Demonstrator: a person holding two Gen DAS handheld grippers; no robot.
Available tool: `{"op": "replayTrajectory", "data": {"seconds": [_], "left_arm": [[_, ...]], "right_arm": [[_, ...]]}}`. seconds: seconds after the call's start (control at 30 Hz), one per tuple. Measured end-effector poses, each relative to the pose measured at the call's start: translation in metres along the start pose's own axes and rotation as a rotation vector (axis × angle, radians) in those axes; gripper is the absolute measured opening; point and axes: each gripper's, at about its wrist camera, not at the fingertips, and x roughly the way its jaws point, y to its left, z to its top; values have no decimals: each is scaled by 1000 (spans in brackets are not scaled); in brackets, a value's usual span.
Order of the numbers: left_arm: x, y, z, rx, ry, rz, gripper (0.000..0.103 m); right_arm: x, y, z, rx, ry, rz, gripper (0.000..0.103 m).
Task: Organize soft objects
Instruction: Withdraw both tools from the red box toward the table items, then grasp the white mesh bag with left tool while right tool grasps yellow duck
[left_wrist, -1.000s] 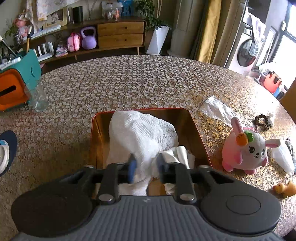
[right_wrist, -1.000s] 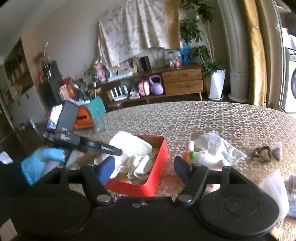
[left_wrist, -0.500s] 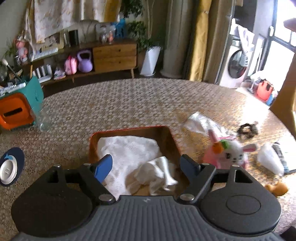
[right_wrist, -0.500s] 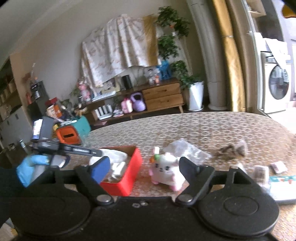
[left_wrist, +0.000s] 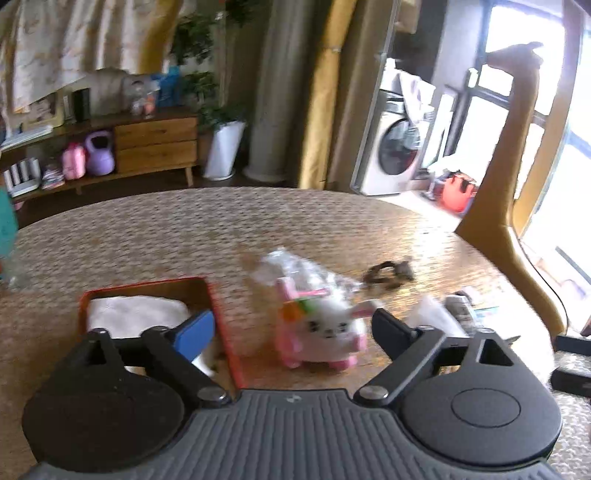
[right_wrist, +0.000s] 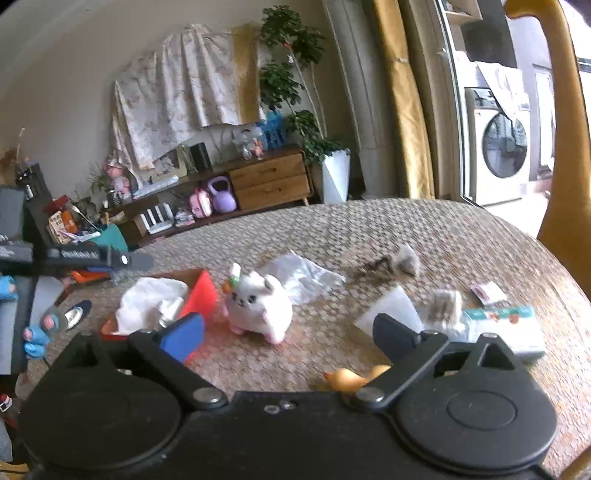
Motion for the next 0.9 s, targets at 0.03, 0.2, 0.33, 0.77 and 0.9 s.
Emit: {"op": "replayTrajectory", "data": {"seconds": [0.03, 0.2, 0.33, 0.77, 0.9], "left_arm": [[2, -5, 0, 3, 2, -16, 100], [23, -43, 1, 34, 35, -84, 100], [39, -79, 1, 84, 38, -110, 100], [110, -181, 6, 165, 190, -95, 100], [138, -198, 7, 138, 272, -84, 100]], "right_arm": [[0, -4, -3, 1, 10, -4, 100], [8, -24, -21, -13, 57, -45, 100], [16, -38, -32, -24, 97, -63, 100], [49, -48, -52, -166, 186, -36, 98], [60, -50, -58, -208, 200, -38, 94]]}}
